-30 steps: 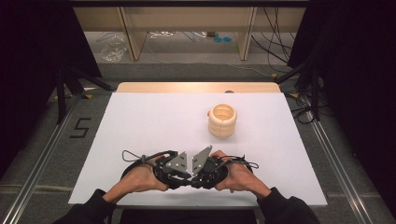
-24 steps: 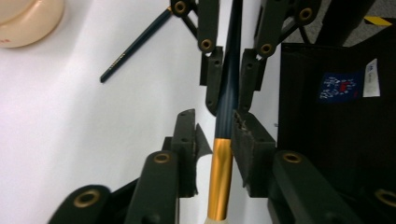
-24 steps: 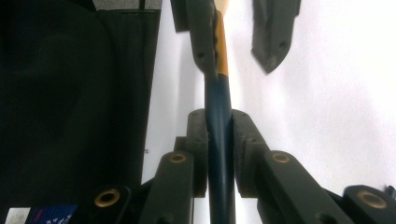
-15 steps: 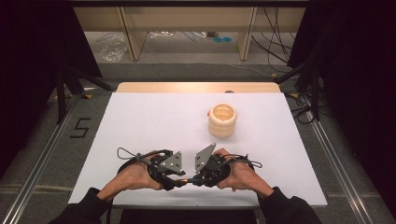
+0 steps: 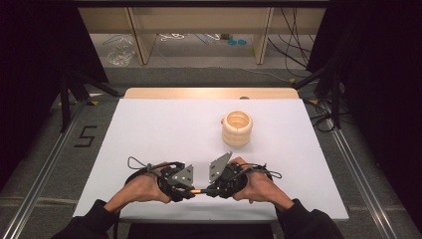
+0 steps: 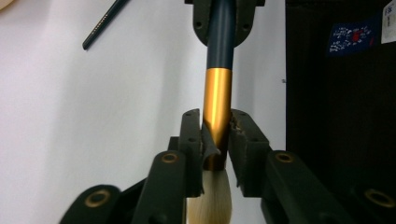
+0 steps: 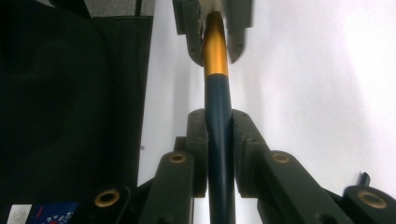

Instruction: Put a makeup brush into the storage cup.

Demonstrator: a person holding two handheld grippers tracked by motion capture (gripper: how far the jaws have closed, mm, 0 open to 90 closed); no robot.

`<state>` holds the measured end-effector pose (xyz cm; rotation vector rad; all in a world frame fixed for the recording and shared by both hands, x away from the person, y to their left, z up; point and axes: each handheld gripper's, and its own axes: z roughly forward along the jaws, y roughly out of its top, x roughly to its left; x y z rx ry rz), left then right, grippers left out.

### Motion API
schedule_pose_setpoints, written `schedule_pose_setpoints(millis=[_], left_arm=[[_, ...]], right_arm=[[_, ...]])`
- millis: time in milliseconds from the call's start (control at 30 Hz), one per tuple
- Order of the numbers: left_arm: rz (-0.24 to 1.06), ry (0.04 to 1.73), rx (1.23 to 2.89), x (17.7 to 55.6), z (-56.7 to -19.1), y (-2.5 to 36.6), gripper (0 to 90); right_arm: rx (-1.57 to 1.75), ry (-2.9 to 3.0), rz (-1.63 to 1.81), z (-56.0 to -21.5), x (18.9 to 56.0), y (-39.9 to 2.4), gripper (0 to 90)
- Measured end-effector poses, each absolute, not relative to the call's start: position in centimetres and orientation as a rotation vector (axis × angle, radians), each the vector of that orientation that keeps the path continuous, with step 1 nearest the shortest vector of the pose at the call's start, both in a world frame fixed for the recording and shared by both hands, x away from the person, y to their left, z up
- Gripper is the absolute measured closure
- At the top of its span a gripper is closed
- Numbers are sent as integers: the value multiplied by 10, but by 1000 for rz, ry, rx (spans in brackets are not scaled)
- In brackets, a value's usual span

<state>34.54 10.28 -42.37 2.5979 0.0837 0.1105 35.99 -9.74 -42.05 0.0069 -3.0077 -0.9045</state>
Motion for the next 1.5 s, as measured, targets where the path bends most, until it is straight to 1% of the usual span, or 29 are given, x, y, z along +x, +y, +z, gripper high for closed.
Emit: schedule_pose_setpoints(millis=[267,533,733,1500], left_arm=[[124,67,2617,344,-421,101,783],[106,91,2619,344,-420,98,784],[97,95,2626,342,-420,93,783],[53,203,2567,345,-416,92,770]], right_arm=[[36,-3050,-906,-422,360,-96,791],[11,-3049,-910,-423,360,-94,772],[49,-3058,-885,-424,356,-90,778],[60,-3120,-814,-426,353,-87,782]])
